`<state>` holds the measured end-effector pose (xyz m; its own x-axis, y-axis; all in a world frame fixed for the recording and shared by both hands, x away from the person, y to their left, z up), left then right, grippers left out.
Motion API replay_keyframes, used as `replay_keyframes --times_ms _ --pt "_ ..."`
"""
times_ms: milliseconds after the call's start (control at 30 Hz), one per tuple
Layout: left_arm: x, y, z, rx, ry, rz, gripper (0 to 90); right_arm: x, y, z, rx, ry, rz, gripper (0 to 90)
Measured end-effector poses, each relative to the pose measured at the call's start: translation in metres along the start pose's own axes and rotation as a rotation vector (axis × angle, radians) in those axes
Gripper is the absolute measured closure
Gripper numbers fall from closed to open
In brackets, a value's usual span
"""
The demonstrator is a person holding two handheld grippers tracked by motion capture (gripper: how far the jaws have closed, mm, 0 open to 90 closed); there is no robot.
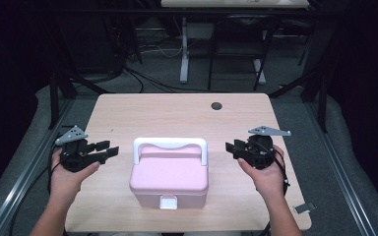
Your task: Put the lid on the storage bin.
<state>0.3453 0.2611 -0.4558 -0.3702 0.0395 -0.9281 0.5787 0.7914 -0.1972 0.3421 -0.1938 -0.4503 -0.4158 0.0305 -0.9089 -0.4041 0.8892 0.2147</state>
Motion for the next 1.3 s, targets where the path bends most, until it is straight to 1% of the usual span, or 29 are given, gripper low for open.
replay_keyframes --times_ms 33,67,100,133,200,233,267,300,333,367,400,433,500,667,700,767,800,867,933,1033,1067,1100,1133,1167,1200,1233,1267,1300 --pt "0.002 0.002 0.000 0.003 -0.004 -0.013 49.4 0.001 -0.003 0.000 -0.029 0.006 0.013 59.1" --pt "0.003 0.003 0.000 0.004 -0.006 -0.017 48.7 0.003 -0.005 0.000 -0.013 0.005 0.012 59.0" --pt "0.005 0.004 -0.001 0.005 -0.011 -0.021 48.4 0.004 -0.008 0.001 0.018 0.001 0.008 58.5" --pt "0.007 0.005 -0.001 0.005 -0.011 -0.024 47.9 0.004 -0.010 0.001 -0.001 0.000 0.017 58.2" --pt "0.011 0.008 0.000 -0.007 -0.002 -0.021 47.3 0.007 -0.013 0.001 0.018 -0.002 0.022 57.9" --pt "0.013 0.010 0.000 -0.012 0.007 -0.019 47.2 0.008 -0.015 0.001 0.010 0.001 0.026 57.6" --pt "0.016 0.012 0.001 -0.019 0.010 -0.019 47.0 0.009 -0.016 0.002 0.017 0.001 0.023 57.4" --pt "0.018 0.013 0.001 -0.024 0.012 -0.024 47.0 0.011 -0.017 0.003 0.036 0.001 0.021 57.1" --pt "0.020 0.015 0.002 -0.026 0.017 -0.024 46.8 0.013 -0.019 0.003 0.040 0.000 0.021 57.0" --pt "0.022 0.017 0.003 -0.036 0.023 -0.022 46.6 0.014 -0.020 0.004 0.023 0.004 0.027 56.9" --pt "0.025 0.019 0.004 -0.049 0.026 -0.022 46.6 0.016 -0.021 0.005 0.030 0.009 0.024 56.8" --pt "0.027 0.021 0.004 -0.061 0.031 -0.013 46.4 0.018 -0.021 0.006 0.045 0.008 0.020 56.7" --pt "0.032 0.024 0.006 -0.079 0.040 -0.008 46.1 0.022 -0.022 0.008 0.048 0.016 0.012 56.5" --pt "0.045 0.032 0.013 -0.092 0.071 0.002 46.1 0.032 -0.023 0.012 0.071 0.022 -0.009 56.1" --pt "0.047 0.033 0.014 -0.098 0.069 0.002 46.1 0.034 -0.022 0.013 0.079 0.017 -0.012 56.1" --pt "0.049 0.034 0.014 -0.099 0.073 0.003 46.2 0.035 -0.022 0.013 0.076 0.015 -0.017 56.1" --pt "0.052 0.036 0.015 -0.107 0.078 0.000 46.2 0.039 -0.022 0.013 0.088 0.005 -0.023 56.1" --pt "0.054 0.037 0.015 -0.107 0.078 -0.001 46.3 0.043 -0.021 0.013 0.082 -0.003 -0.022 56.2" --pt "0.056 0.039 0.016 -0.109 0.080 -0.006 46.3 0.047 -0.020 0.014 0.110 -0.011 -0.040 56.2" --pt "0.059 0.040 0.018 -0.113 0.080 -0.007 46.3 0.053 -0.020 0.016 0.110 -0.005 -0.071 56.2" --pt "0.060 0.040 0.019 -0.116 0.079 -0.007 46.3 0.054 -0.021 0.017 0.124 -0.007 -0.077 56.2" --pt "0.061 0.041 0.020 -0.114 0.082 -0.008 46.3 0.056 -0.021 0.017 0.115 -0.005 -0.073 56.1" --pt "0.062 0.041 0.021 -0.115 0.081 -0.011 46.3 0.058 -0.022 0.018 0.131 -0.003 -0.078 55.9" --pt "0.063 0.042 0.022 -0.119 0.081 -0.013 46.3 0.060 -0.023 0.018 0.121 -0.002 -0.076 55.7" --pt "0.065 0.042 0.023 -0.118 0.075 -0.019 46.4 0.062 -0.025 0.019 0.143 0.003 -0.077 55.7" --pt "0.065 0.043 0.023 -0.116 0.082 -0.022 46.4 0.064 -0.026 0.019 0.149 0.005 -0.073 55.7" --pt "0.066 0.043 0.024 -0.117 0.084 -0.019 46.4 0.065 -0.027 0.020 0.121 0.010 -0.063 55.3" --pt "0.067 0.043 0.025 -0.121 0.086 -0.020 46.4 0.067 -0.028 0.021 0.147 0.018 -0.068 55.1"
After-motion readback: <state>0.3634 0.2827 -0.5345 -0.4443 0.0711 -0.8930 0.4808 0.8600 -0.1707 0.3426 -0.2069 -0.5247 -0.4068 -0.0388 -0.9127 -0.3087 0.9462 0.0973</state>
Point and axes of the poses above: each handheld gripper's, and its own axes: z roughly forward along the jaws, x roughly out of its underside, y roughly to its left, the point moved 3 cm from there along z, roughly forward along the jaws, and after that the axes turned 13 degrees about -y, right-handed, at the moved point
